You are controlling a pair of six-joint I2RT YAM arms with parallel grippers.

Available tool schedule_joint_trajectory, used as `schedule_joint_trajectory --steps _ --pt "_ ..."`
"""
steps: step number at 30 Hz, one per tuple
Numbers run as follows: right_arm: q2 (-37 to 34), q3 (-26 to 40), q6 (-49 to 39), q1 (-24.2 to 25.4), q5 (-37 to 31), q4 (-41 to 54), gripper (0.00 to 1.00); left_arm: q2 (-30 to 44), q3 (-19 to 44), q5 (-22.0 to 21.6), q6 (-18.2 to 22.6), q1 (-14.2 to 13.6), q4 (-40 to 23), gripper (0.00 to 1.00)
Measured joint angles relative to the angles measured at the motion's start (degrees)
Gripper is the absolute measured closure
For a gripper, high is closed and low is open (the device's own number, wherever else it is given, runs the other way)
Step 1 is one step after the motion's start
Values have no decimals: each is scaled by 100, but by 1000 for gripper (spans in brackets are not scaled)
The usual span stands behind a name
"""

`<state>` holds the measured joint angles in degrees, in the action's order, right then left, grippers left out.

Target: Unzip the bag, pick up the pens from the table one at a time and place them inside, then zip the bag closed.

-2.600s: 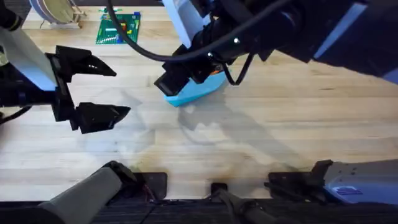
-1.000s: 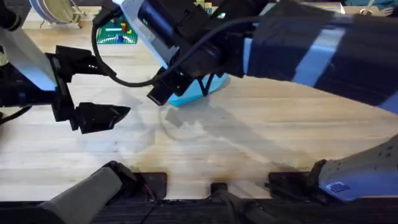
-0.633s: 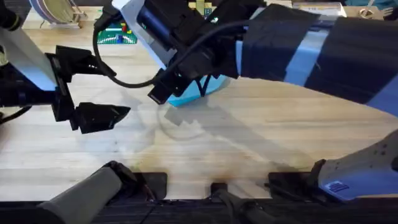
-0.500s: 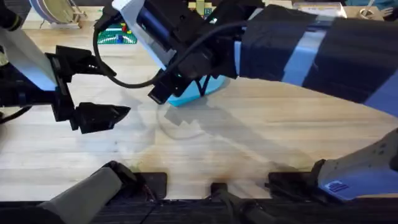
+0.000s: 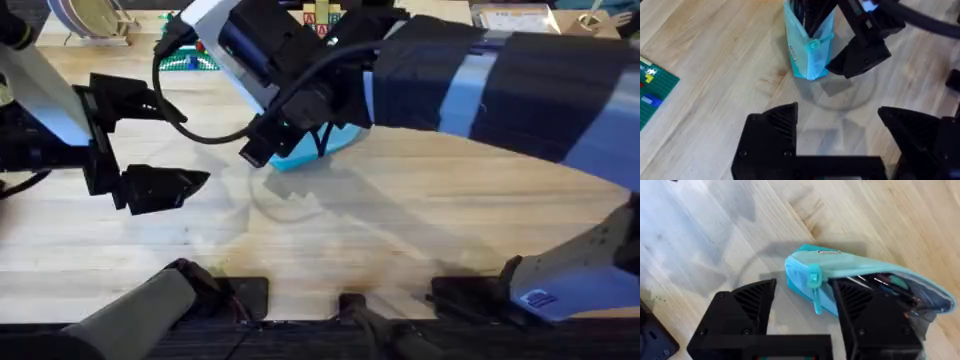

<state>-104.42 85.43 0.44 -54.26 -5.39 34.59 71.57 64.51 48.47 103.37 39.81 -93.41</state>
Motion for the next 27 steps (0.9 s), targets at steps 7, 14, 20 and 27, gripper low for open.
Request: schedule_joint_trajectory --steps 7,14,20,27 --pt "-53 2 1 4 0 -37 339 0 0 -1 0 0 -2 8" --pt "-199 2 -1 4 -208 -164 356 0 0 0 0 0 0 7" --pt "-198 2 -1 4 -388 -178 366 0 0 -1 0 0 0 7" --pt "-199 2 -1 7 -450 -310 428 0 0 0 0 0 0 7"
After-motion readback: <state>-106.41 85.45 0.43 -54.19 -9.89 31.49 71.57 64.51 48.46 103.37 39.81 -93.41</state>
